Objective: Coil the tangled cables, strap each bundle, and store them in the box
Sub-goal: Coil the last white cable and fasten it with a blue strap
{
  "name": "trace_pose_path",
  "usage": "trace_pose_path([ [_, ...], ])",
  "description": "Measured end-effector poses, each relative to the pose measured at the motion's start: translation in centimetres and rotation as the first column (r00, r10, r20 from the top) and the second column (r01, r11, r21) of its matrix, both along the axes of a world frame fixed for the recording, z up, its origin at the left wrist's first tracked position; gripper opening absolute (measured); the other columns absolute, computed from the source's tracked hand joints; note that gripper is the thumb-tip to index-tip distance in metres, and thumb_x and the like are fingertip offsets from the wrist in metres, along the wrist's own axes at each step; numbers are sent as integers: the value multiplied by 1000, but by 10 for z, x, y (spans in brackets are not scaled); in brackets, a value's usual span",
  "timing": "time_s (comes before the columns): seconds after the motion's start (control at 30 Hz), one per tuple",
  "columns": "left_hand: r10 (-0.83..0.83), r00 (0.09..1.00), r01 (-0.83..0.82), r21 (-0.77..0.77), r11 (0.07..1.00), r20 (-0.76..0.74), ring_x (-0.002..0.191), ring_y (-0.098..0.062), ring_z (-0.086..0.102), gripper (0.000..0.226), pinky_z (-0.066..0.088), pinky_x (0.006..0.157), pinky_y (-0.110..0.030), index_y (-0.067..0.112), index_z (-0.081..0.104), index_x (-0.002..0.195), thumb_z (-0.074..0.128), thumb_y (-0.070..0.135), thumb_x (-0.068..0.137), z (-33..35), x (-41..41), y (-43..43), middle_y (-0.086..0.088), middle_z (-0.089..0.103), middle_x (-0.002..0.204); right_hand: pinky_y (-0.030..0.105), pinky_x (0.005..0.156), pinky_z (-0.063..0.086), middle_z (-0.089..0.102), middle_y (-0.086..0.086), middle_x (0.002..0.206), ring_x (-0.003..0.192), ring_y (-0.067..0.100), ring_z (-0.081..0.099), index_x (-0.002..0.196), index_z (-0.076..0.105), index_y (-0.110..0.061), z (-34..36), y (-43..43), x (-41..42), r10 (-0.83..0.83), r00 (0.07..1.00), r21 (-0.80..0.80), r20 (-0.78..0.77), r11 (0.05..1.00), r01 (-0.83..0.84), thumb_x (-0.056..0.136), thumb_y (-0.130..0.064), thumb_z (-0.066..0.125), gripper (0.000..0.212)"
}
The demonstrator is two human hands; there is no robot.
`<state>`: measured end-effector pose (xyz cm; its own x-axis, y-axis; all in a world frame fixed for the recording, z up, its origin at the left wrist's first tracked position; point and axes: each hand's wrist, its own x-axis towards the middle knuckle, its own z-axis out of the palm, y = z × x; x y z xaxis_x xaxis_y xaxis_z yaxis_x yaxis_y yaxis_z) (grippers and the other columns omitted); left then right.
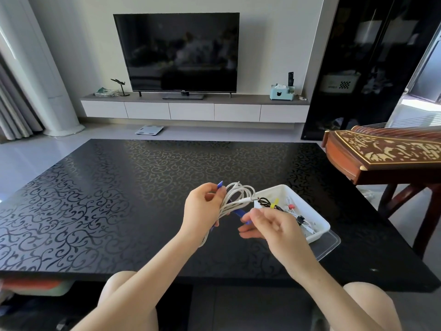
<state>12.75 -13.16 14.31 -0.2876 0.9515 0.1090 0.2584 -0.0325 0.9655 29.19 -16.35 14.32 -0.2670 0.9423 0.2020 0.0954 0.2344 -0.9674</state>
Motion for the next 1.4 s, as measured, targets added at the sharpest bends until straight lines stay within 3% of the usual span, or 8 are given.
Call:
trace_pose_path([
  [0.17, -72, 996, 72, -7, 997, -58, 32, -14, 41, 14, 34, 35, -23, 29, 74, 89, 60, 34, 91, 3, 2, 0, 5, 68, 61, 15, 64, 51, 70, -8, 81, 71, 4, 66, 91, 74, -15, 6, 1, 0, -163, 934, 402, 319, 916, 23, 88, -7, 63, 13],
  [0.27, -106, 978, 117, 52, 992, -177, 32, -2, 45, 16, 34, 36, -15, 23, 73, 102, 61, 24, 92, 3, 7, -1, 11, 65, 62, 24, 56, 46, 67, -7, 67, 63, 14, 59, 75, 76, -17, 11, 4, -7, -528, 766, 815, 367, 580, 10, 78, -16, 70, 7],
  [0.37, -147, 942, 184, 99, 978, -303, 51, 3, 58, 17, 44, 49, -12, 18, 73, 100, 60, 12, 91, 2, 12, -5, 9, 67, 69, 32, 63, 47, 66, -1, 74, 72, 20, 57, 67, 72, -13, 13, 11, -10, -607, 733, 910, 309, 414, -40, 77, -14, 70, 11],
  [0.47, -166, 903, 228, 116, 967, -396, 66, -1, 62, 25, 51, 65, -18, 20, 73, 93, 54, 4, 90, 1, 15, -8, 10, 66, 66, 37, 75, 50, 67, -1, 80, 80, 17, 60, 73, 70, -10, 8, 18, -10, -461, 842, 784, 281, 616, 75, 85, -7, 64, 14],
  [0.6, -225, 902, 279, 99, 955, -370, 54, 5, 53, 19, 37, 53, -11, 21, 72, 94, 53, 22, 96, 3, 17, -9, 12, 64, 68, 37, 71, 53, 67, -5, 82, 82, 11, 62, 88, 69, -10, -4, 24, -4, -338, 929, 591, 147, 784, 192, 89, -6, 62, 8],
  [1.07, -236, 756, 400, 146, 905, -611, 50, -4, 42, 28, 31, 49, -13, 12, 63, 69, 51, 6, 94, 6, 12, -14, 7, 47, 55, 28, 73, 53, 66, -16, 88, 87, 7, 62, 100, 69, -24, -11, 25, 5, -275, 958, 550, 85, 815, 185, 86, -10, 64, 21],
  [1.23, -285, 734, 433, 102, 896, -617, 48, -6, 42, 24, 29, 48, -14, 8, 65, 76, 51, 8, 95, 7, 10, -15, -3, 54, 59, 19, 77, 46, 67, -1, 85, 84, 7, 57, 90, 72, -10, -8, 28, 9, -371, 898, 738, 237, 669, 82, 90, -17, 53, 20],
  [1.4, -435, 705, 523, -3, 852, -561, 47, -10, 39, 26, 30, 49, -19, 11, 67, 78, 50, 18, 97, 12, 7, -17, 0, 52, 57, 33, 67, 52, 64, 9, 82, 75, 23, 61, 82, 67, -1, -8, 32, 10, -451, 841, 797, 300, 603, 39, 89, -12, 48, 23],
])
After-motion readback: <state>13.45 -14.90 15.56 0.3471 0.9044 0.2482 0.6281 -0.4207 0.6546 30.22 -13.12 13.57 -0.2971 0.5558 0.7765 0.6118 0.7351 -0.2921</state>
